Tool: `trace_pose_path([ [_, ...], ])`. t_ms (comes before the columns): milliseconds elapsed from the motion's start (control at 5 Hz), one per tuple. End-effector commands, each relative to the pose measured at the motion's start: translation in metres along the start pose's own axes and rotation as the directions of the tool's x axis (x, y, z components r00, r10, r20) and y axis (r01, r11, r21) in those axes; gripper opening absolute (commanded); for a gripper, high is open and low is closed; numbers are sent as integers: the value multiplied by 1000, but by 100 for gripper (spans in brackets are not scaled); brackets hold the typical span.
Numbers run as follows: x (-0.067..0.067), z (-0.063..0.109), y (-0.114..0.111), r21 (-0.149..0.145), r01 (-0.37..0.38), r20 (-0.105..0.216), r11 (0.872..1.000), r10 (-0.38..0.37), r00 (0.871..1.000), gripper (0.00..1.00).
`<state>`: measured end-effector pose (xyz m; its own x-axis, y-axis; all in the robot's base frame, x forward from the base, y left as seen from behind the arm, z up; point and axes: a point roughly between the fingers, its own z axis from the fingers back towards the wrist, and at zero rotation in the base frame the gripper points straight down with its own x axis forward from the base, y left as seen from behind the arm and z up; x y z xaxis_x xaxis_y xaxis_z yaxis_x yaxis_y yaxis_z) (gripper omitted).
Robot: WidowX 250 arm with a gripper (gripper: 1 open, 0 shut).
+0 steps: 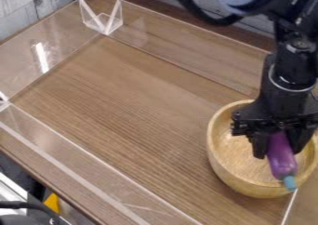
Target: Put the purple eggplant in the brown bowl
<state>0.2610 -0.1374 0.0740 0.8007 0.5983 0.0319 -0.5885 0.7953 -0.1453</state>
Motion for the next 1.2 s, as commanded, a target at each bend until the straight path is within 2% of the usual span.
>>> trace_pose_path([
  [0, 7, 26, 7, -46, 18, 22, 999, -17, 1000, 0],
  [400, 10, -23, 8, -34, -46, 34, 998, 47, 998, 0],
  [800, -14, -35, -4, -17, -61, 36, 998, 62, 997, 0],
  [1000, -17, -40, -4, -12, -48, 29, 999, 49, 998, 0],
])
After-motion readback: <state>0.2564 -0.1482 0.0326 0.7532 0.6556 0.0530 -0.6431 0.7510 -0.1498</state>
